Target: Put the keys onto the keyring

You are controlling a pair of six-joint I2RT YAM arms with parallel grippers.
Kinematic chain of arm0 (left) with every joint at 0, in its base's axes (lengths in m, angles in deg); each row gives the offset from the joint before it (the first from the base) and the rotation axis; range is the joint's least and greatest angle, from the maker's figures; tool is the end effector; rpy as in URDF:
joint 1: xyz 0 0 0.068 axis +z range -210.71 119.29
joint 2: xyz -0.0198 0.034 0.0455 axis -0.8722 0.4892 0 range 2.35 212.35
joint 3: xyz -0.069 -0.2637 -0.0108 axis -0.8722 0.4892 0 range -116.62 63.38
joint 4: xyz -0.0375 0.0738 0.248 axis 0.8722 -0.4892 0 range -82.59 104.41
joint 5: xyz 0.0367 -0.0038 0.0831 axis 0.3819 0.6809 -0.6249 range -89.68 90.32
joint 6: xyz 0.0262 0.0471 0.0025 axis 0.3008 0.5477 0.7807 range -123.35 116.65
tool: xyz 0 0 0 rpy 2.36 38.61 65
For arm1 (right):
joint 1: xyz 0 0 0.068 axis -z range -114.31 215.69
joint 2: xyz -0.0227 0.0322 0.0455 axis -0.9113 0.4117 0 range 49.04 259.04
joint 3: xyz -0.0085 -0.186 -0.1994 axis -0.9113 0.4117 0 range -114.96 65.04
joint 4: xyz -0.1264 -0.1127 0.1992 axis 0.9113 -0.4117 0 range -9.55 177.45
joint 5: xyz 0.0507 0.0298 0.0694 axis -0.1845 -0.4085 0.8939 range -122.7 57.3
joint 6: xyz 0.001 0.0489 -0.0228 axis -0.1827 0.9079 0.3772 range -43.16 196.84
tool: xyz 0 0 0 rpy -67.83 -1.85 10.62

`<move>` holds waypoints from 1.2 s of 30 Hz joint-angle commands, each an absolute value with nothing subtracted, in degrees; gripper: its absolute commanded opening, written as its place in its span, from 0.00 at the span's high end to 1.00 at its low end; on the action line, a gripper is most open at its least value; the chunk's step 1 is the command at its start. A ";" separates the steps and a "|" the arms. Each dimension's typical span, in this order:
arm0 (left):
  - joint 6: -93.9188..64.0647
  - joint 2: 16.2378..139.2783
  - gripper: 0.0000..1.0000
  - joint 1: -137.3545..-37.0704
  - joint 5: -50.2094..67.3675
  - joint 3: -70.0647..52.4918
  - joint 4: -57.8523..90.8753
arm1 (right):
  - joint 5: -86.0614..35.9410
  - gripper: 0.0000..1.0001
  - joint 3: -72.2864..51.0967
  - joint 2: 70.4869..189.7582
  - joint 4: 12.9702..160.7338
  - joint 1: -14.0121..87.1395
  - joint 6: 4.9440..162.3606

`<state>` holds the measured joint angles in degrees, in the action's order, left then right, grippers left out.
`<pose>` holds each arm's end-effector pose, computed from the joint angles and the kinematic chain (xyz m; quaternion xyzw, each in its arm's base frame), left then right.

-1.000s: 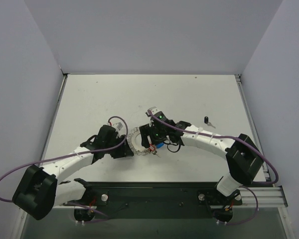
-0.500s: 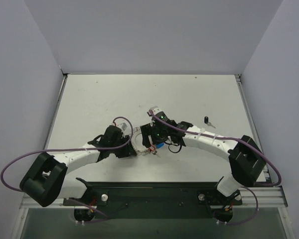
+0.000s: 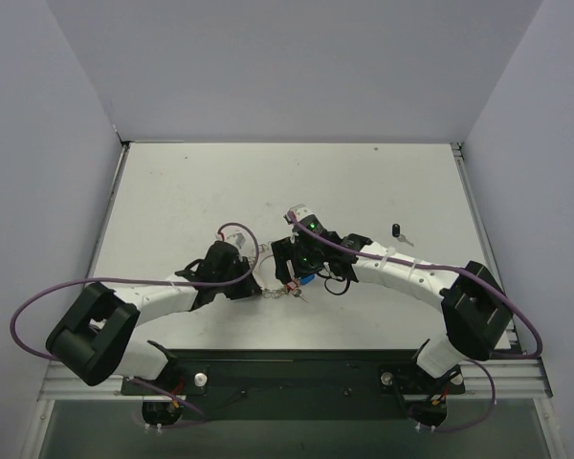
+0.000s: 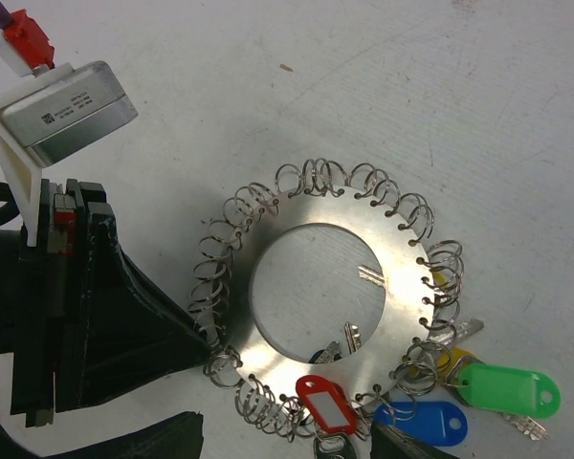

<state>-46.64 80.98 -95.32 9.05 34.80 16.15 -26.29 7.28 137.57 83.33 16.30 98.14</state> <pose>0.1977 -0.1430 0.1414 -0.0435 0.9312 -0.2784 0.2313 0.2210 0.2638 0.2410 -0.2399 0.8524 0.3077 0.3480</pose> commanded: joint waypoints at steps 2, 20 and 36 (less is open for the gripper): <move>-45.54 82.24 0.89 -95.96 6.12 34.29 19.50 | -27.78 0.31 7.47 135.09 82.35 16.47 98.02; -28.50 61.25 1.00 -96.75 9.37 30.08 8.88 | -27.87 0.31 7.30 130.17 81.56 17.88 95.65; -12.94 58.25 1.00 -97.89 20.35 11.01 -10.55 | 0.82 0.25 11.16 108.37 86.92 24.47 83.87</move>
